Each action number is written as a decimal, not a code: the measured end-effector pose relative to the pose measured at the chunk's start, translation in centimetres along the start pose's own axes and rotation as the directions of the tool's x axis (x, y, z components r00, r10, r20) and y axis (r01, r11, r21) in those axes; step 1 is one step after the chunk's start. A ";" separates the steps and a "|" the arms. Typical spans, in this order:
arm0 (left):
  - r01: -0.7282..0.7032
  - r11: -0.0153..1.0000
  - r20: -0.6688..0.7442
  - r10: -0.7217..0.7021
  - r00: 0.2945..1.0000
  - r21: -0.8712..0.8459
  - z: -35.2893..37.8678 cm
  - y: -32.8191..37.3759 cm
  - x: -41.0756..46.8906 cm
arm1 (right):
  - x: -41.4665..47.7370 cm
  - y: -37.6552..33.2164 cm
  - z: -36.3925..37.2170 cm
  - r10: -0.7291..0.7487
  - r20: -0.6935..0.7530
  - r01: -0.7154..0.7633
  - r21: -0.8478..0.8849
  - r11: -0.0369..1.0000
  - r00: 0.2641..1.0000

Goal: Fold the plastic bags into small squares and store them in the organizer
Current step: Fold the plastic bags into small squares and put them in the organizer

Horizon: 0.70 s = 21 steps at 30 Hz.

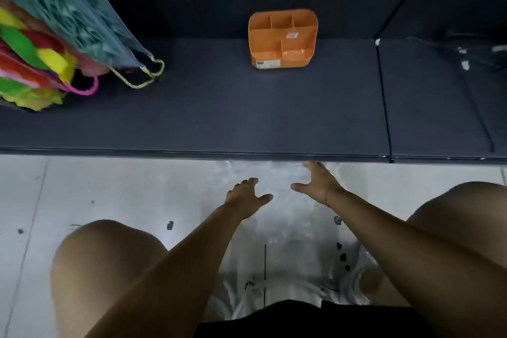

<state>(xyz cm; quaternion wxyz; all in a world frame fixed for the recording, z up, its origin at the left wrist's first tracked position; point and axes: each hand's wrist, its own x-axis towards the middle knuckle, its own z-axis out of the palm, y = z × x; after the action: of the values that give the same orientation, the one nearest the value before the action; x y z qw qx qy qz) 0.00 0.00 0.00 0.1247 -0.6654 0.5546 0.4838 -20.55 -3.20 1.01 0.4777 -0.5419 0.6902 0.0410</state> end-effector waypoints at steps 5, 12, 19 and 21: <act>0.006 1.000 -0.029 -0.006 1.000 0.007 4.7 -0.7 2.4 | 2.1 2.0 3.1 -0.089 -0.039 0.090 0.039 0.995 0.995; -0.117 0.992 -0.217 0.103 0.971 -0.054 7.6 -0.7 0.5 | -0.2 2.6 3.3 -0.146 -0.169 0.200 0.367 0.908 0.975; -0.387 0.799 -0.400 0.203 0.894 -0.459 5.2 2.5 -3.2 | -4.0 -2.2 -1.3 -0.052 -0.091 0.104 0.937 0.332 0.994; -0.397 0.702 -0.402 0.170 0.900 -0.592 3.9 3.3 -4.0 | -5.2 -2.3 -2.7 -0.056 -0.095 0.108 0.948 0.299 0.994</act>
<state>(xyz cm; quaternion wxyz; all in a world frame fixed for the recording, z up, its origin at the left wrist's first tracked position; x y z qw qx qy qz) -4.51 4.08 2.43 -0.2865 -0.6395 0.4568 0.5479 -20.58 -1.96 7.19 0.6915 -0.1906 0.5632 -0.4103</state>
